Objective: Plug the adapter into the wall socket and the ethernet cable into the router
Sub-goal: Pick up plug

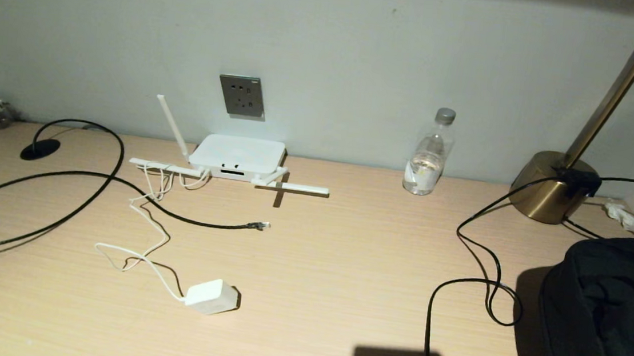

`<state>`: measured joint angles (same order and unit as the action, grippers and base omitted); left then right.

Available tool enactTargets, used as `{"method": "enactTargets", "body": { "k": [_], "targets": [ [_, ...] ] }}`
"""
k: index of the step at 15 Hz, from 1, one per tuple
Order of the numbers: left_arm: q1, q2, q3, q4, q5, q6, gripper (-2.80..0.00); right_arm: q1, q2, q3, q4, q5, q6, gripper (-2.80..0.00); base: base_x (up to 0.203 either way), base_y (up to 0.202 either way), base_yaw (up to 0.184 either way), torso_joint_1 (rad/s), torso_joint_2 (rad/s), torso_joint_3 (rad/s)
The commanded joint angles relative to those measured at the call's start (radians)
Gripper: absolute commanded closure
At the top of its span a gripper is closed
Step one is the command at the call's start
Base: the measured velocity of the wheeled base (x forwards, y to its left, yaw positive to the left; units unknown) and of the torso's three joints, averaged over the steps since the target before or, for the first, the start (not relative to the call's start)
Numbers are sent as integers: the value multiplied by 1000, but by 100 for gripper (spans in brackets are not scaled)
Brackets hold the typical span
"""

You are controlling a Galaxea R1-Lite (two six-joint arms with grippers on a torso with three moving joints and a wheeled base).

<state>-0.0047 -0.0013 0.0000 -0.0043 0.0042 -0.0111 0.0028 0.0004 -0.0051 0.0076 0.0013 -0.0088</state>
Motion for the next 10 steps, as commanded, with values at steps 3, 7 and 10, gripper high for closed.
{"method": "enactTargets", "body": {
  "k": [3,7,10],
  "targets": [
    [0,1,-1,5,-1,9,0,1,0,1,0,-1,0,0,0,0,0,0,0,0],
    [-3,123,-201,21,-88,97,0,0,0,1,0,-1,-3,0,0,0,0,0,0,0],
    [-15,487,-425,0,-188,153,0,0,0,1,0,-1,0,0,0,0,0,0,0,0]
  ]
}}
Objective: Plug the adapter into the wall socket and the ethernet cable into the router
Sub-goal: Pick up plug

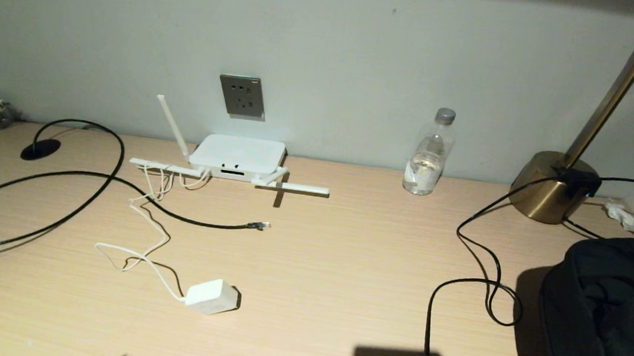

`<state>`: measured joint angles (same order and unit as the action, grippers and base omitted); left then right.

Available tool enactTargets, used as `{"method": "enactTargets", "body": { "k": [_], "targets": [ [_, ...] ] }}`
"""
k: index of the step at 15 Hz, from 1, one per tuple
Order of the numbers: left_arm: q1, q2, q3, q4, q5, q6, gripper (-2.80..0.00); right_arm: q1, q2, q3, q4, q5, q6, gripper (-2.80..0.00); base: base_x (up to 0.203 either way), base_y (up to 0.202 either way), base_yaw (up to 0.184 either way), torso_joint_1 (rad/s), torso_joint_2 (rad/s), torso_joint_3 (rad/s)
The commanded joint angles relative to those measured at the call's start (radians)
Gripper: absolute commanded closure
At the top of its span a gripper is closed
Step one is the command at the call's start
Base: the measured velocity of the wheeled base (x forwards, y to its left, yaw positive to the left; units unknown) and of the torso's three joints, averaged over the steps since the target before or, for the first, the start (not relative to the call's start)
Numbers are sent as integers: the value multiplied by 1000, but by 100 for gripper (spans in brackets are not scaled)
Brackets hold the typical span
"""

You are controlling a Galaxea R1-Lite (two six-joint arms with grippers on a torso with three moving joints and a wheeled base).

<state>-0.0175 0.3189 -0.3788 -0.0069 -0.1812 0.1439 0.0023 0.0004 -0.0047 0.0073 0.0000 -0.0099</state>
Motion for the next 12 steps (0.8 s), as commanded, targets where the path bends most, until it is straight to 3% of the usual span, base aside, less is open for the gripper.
{"method": "enactTargets", "body": {
  "k": [1,2,3,4,7,10,12],
  "targets": [
    [-10,283,-103,-12,-53,20,0,1,0,0,0,0,0,0,0,0,0,0,0,0],
    [-16,385,-145,-20,-122,53,0,1,0,0,0,0,-1,0,0,0,0,0,0,0],
    [-22,470,-171,-17,-196,101,-280,1,0,0,0,0,1,0,0,0,0,0,0,0],
    [-27,558,-190,-8,-275,182,-280,1,0,0,0,0,0,0,0,0,0,0,0,0],
    [-66,798,-264,66,-481,523,-280,1,0,0,0,0,1,0,0,0,0,0,0,0],
    [-221,903,-375,247,-547,733,-280,1,0,0,0,0,0,0,0,0,0,0,0,0],
    [-235,978,-376,285,-553,892,-280,1,0,0,0,0,1,0,0,0,0,0,0,0]
  ]
}}
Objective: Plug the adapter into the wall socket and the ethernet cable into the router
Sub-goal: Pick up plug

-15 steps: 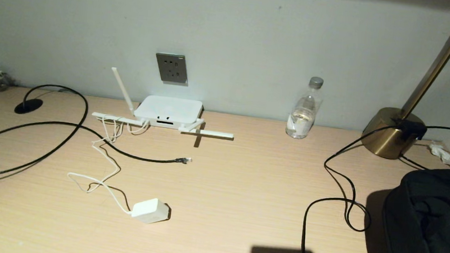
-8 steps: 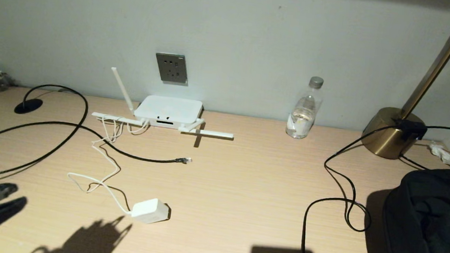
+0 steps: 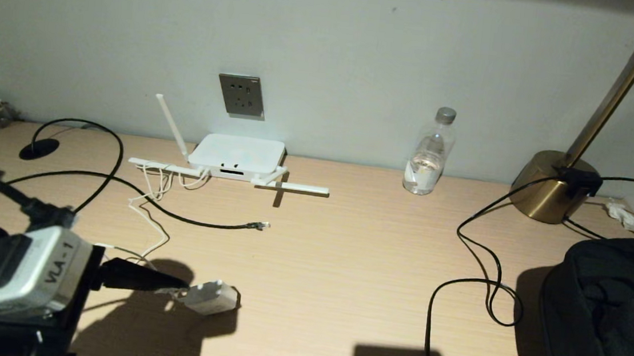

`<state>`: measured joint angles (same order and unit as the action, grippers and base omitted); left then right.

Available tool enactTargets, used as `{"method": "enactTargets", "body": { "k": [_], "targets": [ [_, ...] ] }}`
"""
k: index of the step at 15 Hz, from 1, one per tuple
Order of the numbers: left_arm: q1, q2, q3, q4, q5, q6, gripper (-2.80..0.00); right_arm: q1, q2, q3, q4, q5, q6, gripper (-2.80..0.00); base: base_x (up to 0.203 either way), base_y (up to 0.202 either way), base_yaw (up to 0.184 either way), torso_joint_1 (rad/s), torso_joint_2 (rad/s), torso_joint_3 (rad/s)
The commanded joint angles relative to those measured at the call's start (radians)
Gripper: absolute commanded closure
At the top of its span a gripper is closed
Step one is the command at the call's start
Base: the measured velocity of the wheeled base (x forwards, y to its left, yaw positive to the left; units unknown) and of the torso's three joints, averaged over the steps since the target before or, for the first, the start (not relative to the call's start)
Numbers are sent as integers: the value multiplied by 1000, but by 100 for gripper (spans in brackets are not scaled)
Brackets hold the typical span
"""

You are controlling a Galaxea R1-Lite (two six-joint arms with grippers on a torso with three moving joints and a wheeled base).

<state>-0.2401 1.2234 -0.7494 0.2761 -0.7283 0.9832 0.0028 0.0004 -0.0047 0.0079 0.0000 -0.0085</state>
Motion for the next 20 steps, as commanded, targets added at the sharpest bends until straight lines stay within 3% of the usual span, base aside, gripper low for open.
{"method": "enactTargets", "body": {
  "k": [1,4,8,12,20],
  "targets": [
    [-13,98,-4,33,0,102,-280,0,0,0,0,0,-1,0,0,0,0,0,0,0],
    [-13,164,-92,128,94,151,-280,0,0,0,0,0,-1,0,0,0,0,0,0,0],
    [-14,276,-313,251,136,182,-280,1,0,0,0,0,-1,0,0,0,0,0,0,0],
    [-14,365,-419,441,211,189,-280,0,0,0,0,0,-1,0,0,0,0,0,0,0],
    [-24,501,-498,454,287,194,-280,0,0,0,0,0,-1,0,0,0,0,0,0,0]
  ]
}}
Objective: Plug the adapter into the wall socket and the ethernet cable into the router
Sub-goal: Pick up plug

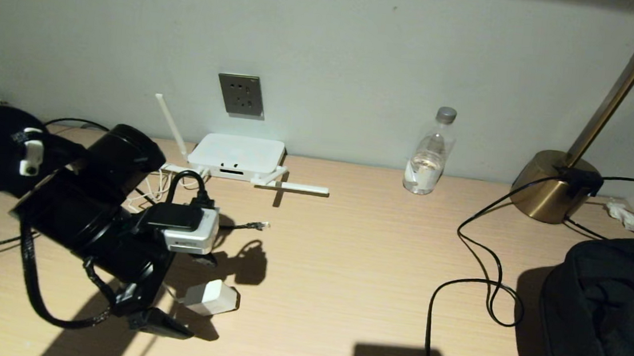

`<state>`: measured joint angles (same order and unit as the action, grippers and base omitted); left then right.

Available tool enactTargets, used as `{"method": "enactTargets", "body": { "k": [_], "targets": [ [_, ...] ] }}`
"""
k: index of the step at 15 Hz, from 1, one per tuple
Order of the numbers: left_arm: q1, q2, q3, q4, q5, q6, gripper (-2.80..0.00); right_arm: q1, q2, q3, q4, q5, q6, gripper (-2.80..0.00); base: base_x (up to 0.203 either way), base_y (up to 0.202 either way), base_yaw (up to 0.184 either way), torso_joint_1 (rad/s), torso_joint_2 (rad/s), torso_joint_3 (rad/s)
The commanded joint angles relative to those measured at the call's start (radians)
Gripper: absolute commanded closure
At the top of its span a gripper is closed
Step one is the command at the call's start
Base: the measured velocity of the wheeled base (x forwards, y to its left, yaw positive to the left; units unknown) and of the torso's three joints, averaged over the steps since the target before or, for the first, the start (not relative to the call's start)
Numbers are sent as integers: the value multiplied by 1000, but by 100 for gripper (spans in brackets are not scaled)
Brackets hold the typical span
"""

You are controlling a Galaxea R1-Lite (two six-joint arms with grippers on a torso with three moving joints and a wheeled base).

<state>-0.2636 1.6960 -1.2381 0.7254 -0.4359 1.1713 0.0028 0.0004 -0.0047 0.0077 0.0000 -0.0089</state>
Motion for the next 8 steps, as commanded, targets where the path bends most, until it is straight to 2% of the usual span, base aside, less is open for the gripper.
{"method": "enactTargets", "body": {
  "k": [1,8],
  "targets": [
    [0,39,-15,5,6,5,-280,0,0,0,0,0,0,0,0,0,0,0,0,0],
    [0,98,-49,-5,22,-20,-280,0,0,0,0,0,0,0,0,0,0,0,0,0]
  ]
}}
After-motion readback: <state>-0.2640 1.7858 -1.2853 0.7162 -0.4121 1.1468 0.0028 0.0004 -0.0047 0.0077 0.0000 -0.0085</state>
